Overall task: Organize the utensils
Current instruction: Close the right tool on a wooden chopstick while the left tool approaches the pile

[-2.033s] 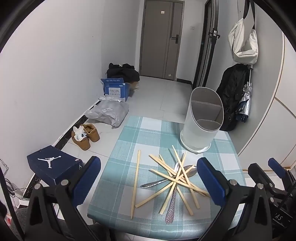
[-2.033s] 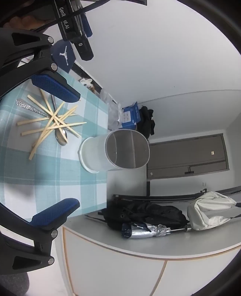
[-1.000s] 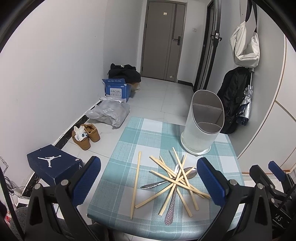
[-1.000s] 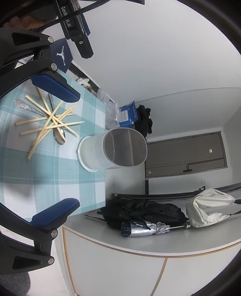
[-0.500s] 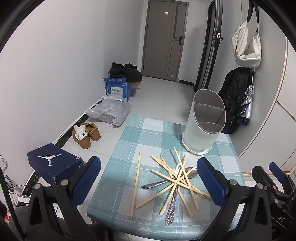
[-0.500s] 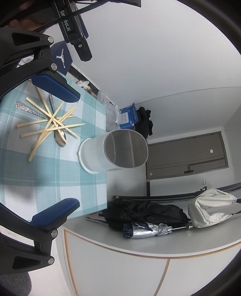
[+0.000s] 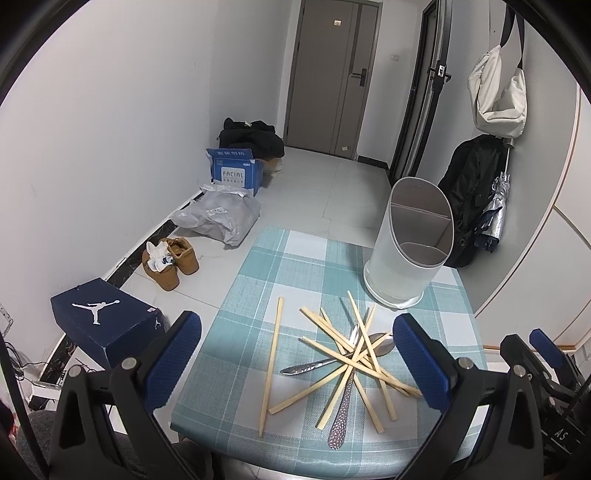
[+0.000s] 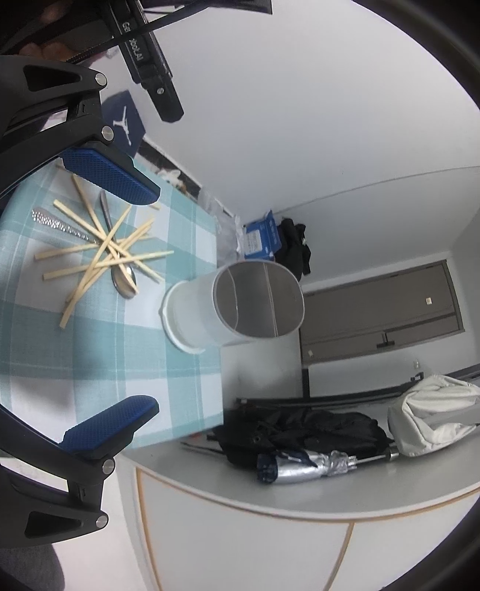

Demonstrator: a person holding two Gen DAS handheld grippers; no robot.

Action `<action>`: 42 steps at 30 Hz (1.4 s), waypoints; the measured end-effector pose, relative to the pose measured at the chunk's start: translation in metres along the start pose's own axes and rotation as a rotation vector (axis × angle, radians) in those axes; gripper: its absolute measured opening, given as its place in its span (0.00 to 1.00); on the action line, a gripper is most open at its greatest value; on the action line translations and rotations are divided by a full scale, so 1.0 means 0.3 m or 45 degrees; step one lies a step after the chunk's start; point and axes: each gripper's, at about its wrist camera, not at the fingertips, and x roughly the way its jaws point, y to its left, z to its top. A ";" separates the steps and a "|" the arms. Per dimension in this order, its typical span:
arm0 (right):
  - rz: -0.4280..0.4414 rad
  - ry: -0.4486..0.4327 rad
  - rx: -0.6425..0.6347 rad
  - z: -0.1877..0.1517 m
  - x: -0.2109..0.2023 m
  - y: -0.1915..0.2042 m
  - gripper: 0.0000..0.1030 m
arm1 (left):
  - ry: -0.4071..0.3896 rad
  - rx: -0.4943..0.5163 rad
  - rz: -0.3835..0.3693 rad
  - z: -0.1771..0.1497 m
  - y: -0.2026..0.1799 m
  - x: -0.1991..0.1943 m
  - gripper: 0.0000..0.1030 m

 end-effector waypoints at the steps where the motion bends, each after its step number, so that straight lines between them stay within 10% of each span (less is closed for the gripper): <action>1: 0.008 -0.002 -0.013 0.000 0.003 0.005 1.00 | 0.006 -0.006 -0.003 0.000 0.003 0.004 0.99; 9: 0.104 0.093 -0.153 0.036 0.119 0.085 0.97 | 0.094 -0.146 0.005 0.019 0.096 0.076 0.99; 21: 0.148 0.401 -0.347 0.012 0.537 0.254 0.55 | 0.237 -0.454 0.059 0.047 0.302 0.215 0.99; 34: 0.054 0.565 -0.438 -0.040 0.773 0.286 0.04 | 0.355 -0.471 0.123 0.039 0.346 0.299 0.99; 42: 0.137 0.493 -0.365 0.022 0.717 0.261 0.04 | 0.410 -0.434 0.121 0.029 0.347 0.345 0.99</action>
